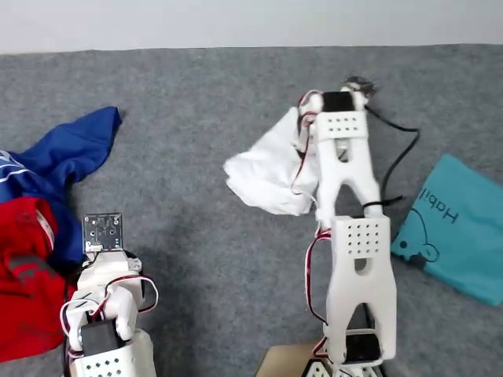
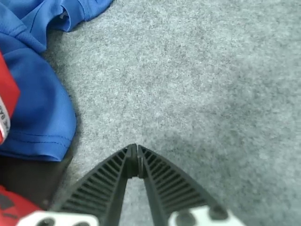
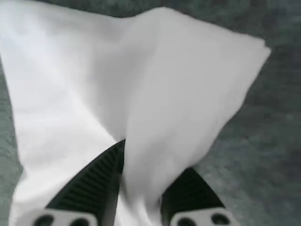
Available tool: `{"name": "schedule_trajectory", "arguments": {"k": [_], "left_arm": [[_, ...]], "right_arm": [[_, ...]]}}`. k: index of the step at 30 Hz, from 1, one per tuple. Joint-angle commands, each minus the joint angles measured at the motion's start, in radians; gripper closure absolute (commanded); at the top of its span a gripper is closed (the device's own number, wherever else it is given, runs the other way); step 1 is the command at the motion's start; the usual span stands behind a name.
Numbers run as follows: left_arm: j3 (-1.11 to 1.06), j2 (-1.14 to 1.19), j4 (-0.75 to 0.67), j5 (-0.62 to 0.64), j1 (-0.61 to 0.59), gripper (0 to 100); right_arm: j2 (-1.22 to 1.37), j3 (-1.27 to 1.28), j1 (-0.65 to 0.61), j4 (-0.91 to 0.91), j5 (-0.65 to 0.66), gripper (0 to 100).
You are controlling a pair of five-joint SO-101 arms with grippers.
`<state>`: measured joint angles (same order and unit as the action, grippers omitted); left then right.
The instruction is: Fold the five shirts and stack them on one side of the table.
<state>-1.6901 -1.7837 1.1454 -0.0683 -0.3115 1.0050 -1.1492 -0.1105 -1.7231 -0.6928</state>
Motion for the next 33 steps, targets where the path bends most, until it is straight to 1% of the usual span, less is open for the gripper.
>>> {"name": "schedule_trajectory", "arguments": {"k": [1, 4, 7, 12, 17, 24, 27, 33], "left_arm": [[0.004, -0.003, 0.006, 0.009, -0.005, 99], [0.004, -0.003, 0.006, 0.009, -0.005, 99], [0.004, -0.003, 0.006, 0.009, -0.005, 99], [0.004, -0.003, 0.006, 0.009, -0.005, 99], [0.004, -0.003, 0.006, 0.009, -0.005, 99], [0.004, -0.003, 0.006, 0.009, -0.005, 99], [0.004, -0.003, 0.006, 0.009, -0.005, 99], [0.004, -0.003, 0.006, 0.009, -0.005, 99]], "right_arm": [[-0.122, -0.11, 0.093, -0.077, 0.098, 99.1], [-0.179, -0.107, 0.18, -0.073, 0.184, 99.1], [-0.237, -0.077, 0.24, -0.074, 0.278, 99.1], [-0.377, 0.083, 0.326, -0.074, 0.423, 99.1], [-0.469, 0.229, 0.426, -0.071, 0.535, 99.1], [-0.489, 0.249, 0.545, -0.071, 0.651, 99.1], [-0.489, 0.245, 0.561, -0.071, 0.671, 99.1], [-0.544, 0.244, 0.545, -0.071, 0.671, 99.1]]}}
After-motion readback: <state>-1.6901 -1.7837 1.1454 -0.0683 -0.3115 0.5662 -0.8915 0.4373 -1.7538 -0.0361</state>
